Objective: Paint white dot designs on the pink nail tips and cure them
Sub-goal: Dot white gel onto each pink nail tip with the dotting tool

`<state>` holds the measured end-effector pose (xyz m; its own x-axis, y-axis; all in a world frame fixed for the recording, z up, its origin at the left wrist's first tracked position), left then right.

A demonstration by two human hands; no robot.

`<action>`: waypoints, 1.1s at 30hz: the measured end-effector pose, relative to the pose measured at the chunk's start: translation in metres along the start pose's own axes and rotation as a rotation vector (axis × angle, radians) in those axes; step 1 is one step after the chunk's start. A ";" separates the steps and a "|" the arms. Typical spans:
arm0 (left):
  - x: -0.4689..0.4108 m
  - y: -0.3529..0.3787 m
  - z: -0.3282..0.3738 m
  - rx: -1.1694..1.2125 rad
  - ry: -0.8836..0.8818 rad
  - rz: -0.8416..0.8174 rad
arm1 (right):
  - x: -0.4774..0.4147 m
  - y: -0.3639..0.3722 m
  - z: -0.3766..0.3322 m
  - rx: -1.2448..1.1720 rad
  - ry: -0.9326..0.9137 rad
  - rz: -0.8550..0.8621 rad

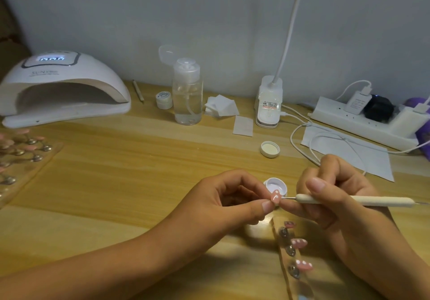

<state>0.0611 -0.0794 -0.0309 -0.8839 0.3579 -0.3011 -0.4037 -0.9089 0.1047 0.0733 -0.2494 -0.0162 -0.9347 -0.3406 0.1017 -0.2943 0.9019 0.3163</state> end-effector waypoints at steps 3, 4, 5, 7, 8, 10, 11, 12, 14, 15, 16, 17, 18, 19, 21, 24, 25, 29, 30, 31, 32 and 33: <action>0.000 0.001 0.000 0.001 0.001 -0.003 | 0.001 0.000 0.000 0.007 -0.002 -0.011; 0.000 0.001 0.001 0.000 0.002 0.000 | 0.001 -0.001 0.000 0.018 0.000 -0.017; 0.000 0.001 0.000 -0.002 0.002 0.002 | 0.001 0.000 0.000 0.032 0.002 -0.023; 0.000 0.001 0.001 -0.004 0.001 0.004 | 0.001 0.000 0.000 0.045 0.001 -0.027; -0.001 0.001 0.001 -0.002 0.000 0.005 | 0.001 0.000 0.000 0.046 0.002 -0.024; -0.001 0.001 0.001 0.004 0.002 0.006 | 0.001 0.000 0.001 0.053 0.004 -0.021; -0.001 0.001 0.001 0.003 0.003 0.004 | 0.001 0.001 0.000 0.059 0.004 -0.026; -0.001 0.001 0.001 0.000 0.003 0.001 | 0.001 0.001 0.000 0.067 0.002 -0.028; 0.000 0.001 0.000 -0.006 0.002 -0.003 | 0.000 0.001 0.000 0.093 -0.003 -0.021; 0.000 0.001 0.000 -0.007 0.003 -0.003 | 0.000 0.001 0.000 0.107 -0.004 -0.013; 0.000 0.001 0.000 -0.007 0.003 -0.003 | 0.000 0.000 0.000 0.113 -0.004 -0.006; -0.001 0.001 0.000 -0.007 0.004 -0.003 | 0.000 0.001 0.000 0.113 -0.004 -0.006; -0.001 0.001 0.000 -0.009 0.004 -0.006 | 0.000 0.001 0.000 0.113 -0.005 -0.008; -0.001 0.001 0.000 -0.010 0.005 -0.008 | 0.000 0.000 0.001 0.114 -0.004 -0.008; -0.001 0.001 0.000 -0.012 0.005 -0.008 | 0.000 0.000 0.000 0.120 0.001 -0.007; 0.000 0.001 0.000 -0.017 -0.001 0.001 | 0.001 0.001 0.000 0.141 0.001 -0.012; 0.000 0.001 0.000 -0.015 -0.003 0.003 | 0.001 0.000 0.000 0.152 -0.001 -0.011; 0.000 0.001 0.001 -0.013 -0.001 0.001 | 0.002 0.000 0.000 0.165 -0.014 -0.027; 0.000 0.001 0.001 -0.013 0.001 0.000 | 0.002 0.000 0.001 0.161 -0.016 -0.028; 0.000 0.001 0.001 -0.015 0.002 -0.001 | 0.002 0.000 0.001 0.158 -0.016 -0.026; 0.000 0.001 0.001 -0.018 0.002 -0.002 | 0.002 0.000 0.001 0.154 -0.018 -0.022; 0.000 0.001 0.001 -0.021 0.002 -0.003 | 0.002 0.000 0.001 0.150 -0.021 -0.020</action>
<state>0.0603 -0.0800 -0.0295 -0.8822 0.3603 -0.3031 -0.4013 -0.9121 0.0839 0.0717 -0.2498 -0.0169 -0.9317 -0.3549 0.0768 -0.3381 0.9250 0.1733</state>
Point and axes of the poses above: each hand's wrist, its own x-axis away from the middle knuckle, its own y-axis out of the palm, z = x × y, the point moved 4 cm from there along -x, towards the middle knuckle, and after that the axes turned 14 degrees about y, right-handed, at the moved point
